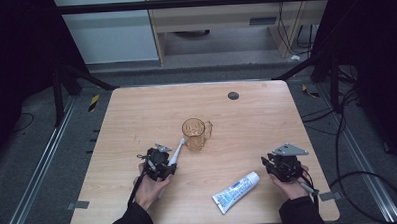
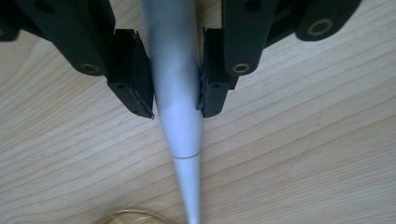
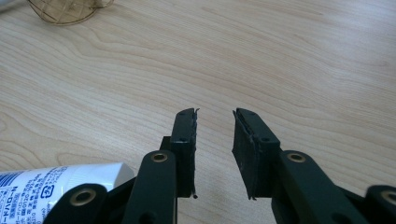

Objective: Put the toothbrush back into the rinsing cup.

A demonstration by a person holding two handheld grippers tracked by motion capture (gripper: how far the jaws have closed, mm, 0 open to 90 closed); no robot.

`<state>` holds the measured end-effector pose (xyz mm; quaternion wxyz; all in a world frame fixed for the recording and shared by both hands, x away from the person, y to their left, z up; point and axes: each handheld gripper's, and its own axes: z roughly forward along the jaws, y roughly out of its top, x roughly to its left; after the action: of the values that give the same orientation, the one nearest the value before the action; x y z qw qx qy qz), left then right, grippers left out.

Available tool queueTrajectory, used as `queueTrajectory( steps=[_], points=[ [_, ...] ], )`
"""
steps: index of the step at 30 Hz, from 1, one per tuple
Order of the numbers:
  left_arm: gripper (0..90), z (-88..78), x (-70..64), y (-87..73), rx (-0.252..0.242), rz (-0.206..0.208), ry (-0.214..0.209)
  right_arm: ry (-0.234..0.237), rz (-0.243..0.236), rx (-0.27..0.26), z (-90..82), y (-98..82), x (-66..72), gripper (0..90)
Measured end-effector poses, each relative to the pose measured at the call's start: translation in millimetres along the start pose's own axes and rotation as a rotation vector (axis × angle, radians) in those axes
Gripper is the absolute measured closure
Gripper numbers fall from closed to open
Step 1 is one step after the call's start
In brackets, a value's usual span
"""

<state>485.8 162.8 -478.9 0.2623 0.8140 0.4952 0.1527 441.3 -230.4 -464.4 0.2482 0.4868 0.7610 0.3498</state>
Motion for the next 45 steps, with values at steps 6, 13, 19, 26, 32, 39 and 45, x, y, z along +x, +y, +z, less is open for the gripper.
queueTrajectory(
  steps=[6,13,19,26,32,39,45],
  points=[
    [66.2,-1.5,6.3,-1.7,-0.002,0.010,0.001,0.000,0.000,0.000,0.4,0.0,0.6,69.6],
    [66.4,-11.0,13.1,-7.0,-0.008,0.027,-0.024,-0.001,0.006,-0.002,-0.6,-0.5,-0.7,70.4],
    [66.4,-20.2,18.3,-18.7,0.000,0.073,-0.038,0.002,0.003,-0.001,-0.1,-0.8,0.0,70.7],
    [66.2,-25.3,27.5,-34.9,0.002,0.097,-0.078,0.001,0.004,0.000,0.0,-0.7,0.0,70.3],
    [62.5,-25.4,28.3,-37.3,-0.023,0.104,-0.096,0.000,0.005,0.000,-0.4,-1.0,-0.1,69.3],
    [44.8,-42.4,28.0,-29.5,-0.048,0.172,-0.111,-0.004,0.009,-0.003,-1.8,-0.9,-2.5,67.4],
    [41.8,-47.5,34.0,-9.7,0.003,0.209,-0.098,-0.003,0.013,-0.005,-1.8,-0.8,-3.5,66.5]
  ],
)
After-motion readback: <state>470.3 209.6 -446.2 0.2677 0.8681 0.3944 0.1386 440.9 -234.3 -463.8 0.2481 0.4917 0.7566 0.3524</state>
